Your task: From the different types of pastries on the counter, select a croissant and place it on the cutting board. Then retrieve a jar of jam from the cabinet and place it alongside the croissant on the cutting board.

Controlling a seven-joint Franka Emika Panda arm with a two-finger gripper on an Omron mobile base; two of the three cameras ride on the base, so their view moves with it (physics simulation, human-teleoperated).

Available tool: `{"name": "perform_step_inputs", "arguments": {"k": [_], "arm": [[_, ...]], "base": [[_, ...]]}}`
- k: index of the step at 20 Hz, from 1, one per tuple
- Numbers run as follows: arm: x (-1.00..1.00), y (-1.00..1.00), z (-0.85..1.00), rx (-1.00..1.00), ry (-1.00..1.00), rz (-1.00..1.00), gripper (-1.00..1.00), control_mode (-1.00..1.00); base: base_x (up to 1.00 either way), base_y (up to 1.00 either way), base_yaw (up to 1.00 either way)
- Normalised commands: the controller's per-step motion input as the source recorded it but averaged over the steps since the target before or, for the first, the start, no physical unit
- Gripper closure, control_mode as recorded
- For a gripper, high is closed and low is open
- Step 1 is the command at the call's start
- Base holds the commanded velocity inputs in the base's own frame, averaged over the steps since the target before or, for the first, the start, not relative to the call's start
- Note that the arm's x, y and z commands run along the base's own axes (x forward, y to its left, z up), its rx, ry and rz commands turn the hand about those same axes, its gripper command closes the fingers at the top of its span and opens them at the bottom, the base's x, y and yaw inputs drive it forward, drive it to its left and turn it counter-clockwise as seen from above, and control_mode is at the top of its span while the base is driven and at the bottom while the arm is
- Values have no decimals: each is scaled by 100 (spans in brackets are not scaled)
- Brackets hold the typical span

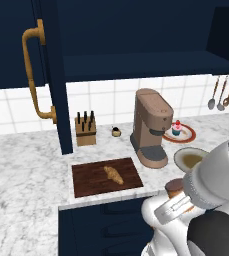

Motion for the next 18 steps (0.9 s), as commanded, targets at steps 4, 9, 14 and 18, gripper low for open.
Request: {"name": "perform_step_inputs", "arguments": {"k": [4,9,14,18], "arm": [[-1,0,-45,-2,-46,18,100,-100],[2,-16,-62,11,-58,4,100,-100],[43,-50,-58,39,-28,5,100,-100],[27,-16,-70,27,-39,18,100,-100]], "base": [[0,0,0],[0,0,0],[0,0,0],[0,0,0]]}}
